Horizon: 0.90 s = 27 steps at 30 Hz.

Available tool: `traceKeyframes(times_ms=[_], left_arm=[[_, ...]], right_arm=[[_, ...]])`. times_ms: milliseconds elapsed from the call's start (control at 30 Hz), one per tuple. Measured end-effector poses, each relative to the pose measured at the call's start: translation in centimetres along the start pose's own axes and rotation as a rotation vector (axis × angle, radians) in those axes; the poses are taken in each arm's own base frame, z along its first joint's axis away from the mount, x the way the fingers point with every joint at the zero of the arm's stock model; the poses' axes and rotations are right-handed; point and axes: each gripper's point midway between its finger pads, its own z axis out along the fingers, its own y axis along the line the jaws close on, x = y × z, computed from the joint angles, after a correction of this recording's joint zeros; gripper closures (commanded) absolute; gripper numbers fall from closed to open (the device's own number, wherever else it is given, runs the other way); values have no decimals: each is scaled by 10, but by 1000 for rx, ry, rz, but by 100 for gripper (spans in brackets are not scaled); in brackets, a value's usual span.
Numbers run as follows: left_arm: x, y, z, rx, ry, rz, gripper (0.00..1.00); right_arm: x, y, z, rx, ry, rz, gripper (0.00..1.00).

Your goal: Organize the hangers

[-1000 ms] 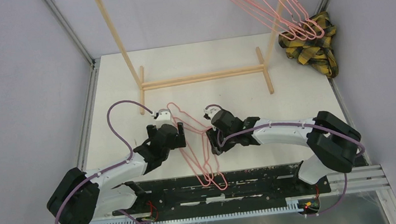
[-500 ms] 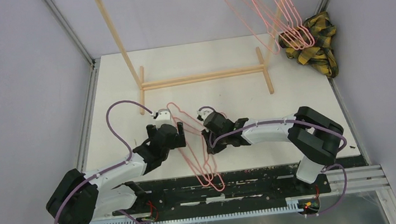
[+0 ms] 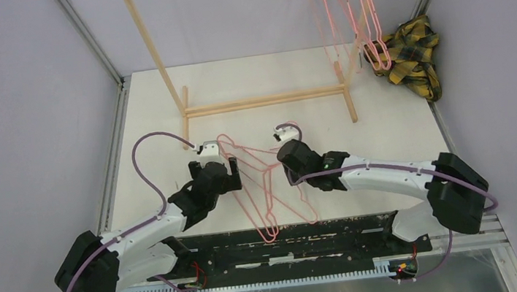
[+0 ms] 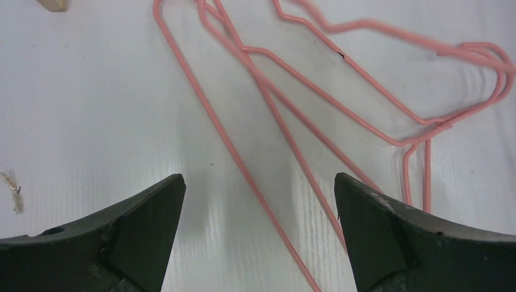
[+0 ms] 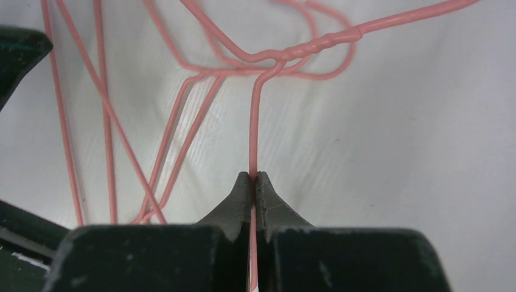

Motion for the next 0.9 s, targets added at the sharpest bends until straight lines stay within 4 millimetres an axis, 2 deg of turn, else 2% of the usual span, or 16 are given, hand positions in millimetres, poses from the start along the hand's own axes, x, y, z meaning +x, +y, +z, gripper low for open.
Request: traceKeyframes(times_ms=[167,300,667,767,900], left_arm=[[-13,-3,-10,35,-37,-28,1],[-27,-6,-18,62,-82,-57,1],[-25,-4,-21,59,-73,-51,1],[-26,-4,-21,62,-76,-54,1],[-25,-4,-22,60,-74,-52,1]], right_arm=[[-41,-24,-23,124,-128,-57,99],[-75,-30,-38,181,-200,-116,99],[-174,-3,-94,108,-433,-139,99],[-211,6,-112,101,-517,-147,99],[-274,20,-134,131,-650,-164,100]])
